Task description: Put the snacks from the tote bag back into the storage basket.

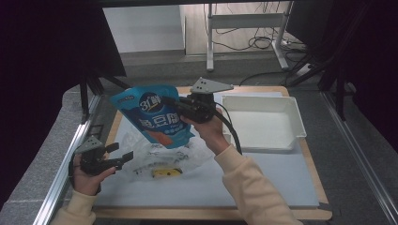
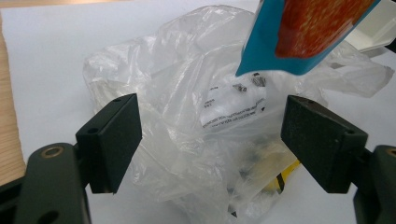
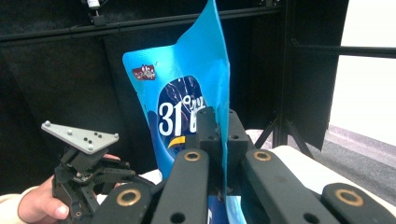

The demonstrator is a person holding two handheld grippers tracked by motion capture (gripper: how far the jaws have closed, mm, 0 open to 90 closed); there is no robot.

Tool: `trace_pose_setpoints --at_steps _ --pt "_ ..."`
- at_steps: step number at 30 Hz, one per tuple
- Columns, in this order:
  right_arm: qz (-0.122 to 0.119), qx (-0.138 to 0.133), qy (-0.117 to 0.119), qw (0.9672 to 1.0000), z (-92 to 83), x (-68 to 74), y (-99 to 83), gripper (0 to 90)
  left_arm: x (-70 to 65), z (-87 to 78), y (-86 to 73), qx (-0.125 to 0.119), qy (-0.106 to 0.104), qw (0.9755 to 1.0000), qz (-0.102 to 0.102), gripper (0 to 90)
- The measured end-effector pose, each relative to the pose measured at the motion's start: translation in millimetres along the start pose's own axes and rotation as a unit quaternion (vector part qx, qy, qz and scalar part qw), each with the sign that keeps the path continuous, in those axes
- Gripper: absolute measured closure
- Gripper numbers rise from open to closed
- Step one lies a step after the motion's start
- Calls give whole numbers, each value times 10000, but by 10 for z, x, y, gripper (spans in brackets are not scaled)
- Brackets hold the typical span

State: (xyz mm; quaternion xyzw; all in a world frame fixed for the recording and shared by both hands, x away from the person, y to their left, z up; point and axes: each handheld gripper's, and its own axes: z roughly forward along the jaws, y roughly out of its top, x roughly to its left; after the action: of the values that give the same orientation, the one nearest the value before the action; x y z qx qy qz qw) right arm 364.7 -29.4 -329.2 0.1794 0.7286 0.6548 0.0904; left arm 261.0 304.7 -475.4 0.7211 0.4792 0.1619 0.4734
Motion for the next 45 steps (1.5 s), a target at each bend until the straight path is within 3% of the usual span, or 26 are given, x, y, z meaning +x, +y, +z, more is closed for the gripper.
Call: trace_pose_setpoints --at_steps 15,45 --pt "-43 -204 -93 9997 -199 -68 171 888 -1 11 -2 35 -2 10000 14 207" --pt "37 -286 -411 9987 -456 -335 238 888 7 11 -2 15 3 10000 -23 207"
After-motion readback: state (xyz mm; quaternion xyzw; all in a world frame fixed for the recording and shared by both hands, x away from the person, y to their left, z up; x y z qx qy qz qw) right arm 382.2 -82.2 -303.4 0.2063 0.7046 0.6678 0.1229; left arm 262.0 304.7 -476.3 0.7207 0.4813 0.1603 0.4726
